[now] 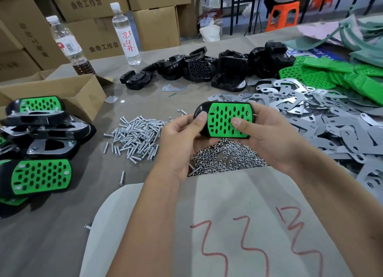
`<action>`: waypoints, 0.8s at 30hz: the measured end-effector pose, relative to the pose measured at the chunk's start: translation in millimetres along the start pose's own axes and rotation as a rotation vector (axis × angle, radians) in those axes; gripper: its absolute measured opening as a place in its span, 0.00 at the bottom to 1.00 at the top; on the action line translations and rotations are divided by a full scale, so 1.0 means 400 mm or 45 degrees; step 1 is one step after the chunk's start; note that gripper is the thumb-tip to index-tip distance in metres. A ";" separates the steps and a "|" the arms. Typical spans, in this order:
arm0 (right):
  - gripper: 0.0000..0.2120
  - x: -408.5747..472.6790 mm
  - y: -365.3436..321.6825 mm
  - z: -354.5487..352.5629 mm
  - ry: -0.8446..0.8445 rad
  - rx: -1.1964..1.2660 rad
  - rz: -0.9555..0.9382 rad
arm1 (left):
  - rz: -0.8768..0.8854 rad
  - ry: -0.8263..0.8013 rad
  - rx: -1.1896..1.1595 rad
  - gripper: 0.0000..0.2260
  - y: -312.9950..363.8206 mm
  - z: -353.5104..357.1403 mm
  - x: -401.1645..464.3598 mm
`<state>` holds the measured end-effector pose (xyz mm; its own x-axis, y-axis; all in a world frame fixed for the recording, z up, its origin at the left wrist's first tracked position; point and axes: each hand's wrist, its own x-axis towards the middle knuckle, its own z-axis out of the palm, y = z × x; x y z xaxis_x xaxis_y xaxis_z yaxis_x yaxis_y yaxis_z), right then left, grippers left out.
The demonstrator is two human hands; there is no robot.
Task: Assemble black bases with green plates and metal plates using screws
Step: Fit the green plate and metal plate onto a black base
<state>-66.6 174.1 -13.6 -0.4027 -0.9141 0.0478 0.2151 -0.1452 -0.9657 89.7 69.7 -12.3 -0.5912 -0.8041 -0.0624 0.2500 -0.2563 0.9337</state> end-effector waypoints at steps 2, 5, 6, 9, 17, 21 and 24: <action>0.24 -0.005 -0.002 0.003 -0.051 0.024 0.014 | -0.038 0.048 0.013 0.09 0.006 0.005 -0.004; 0.19 -0.010 -0.001 0.016 -0.092 -0.003 0.024 | -0.009 0.153 0.066 0.08 0.005 0.017 -0.011; 0.17 -0.010 0.000 0.021 -0.064 -0.037 0.020 | 0.030 0.188 0.092 0.08 0.005 0.022 -0.012; 0.12 -0.008 0.008 0.035 0.034 -0.107 0.023 | 0.108 0.285 0.141 0.09 0.007 0.029 -0.013; 0.12 -0.019 0.002 0.054 0.079 -0.115 -0.020 | 0.025 0.223 0.041 0.11 0.038 0.027 -0.028; 0.12 -0.017 0.001 0.055 0.113 -0.141 -0.015 | 0.063 0.203 0.163 0.14 0.039 0.023 -0.031; 0.10 -0.015 0.000 0.057 0.124 -0.173 -0.010 | 0.056 0.181 0.175 0.16 0.033 0.021 -0.033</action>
<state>-43.9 170.7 -8.2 -0.4896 -0.8712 0.0368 0.0922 -0.0937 -0.9913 94.4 81.6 3.8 -0.4653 -0.8831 -0.0603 0.1605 -0.1511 0.9754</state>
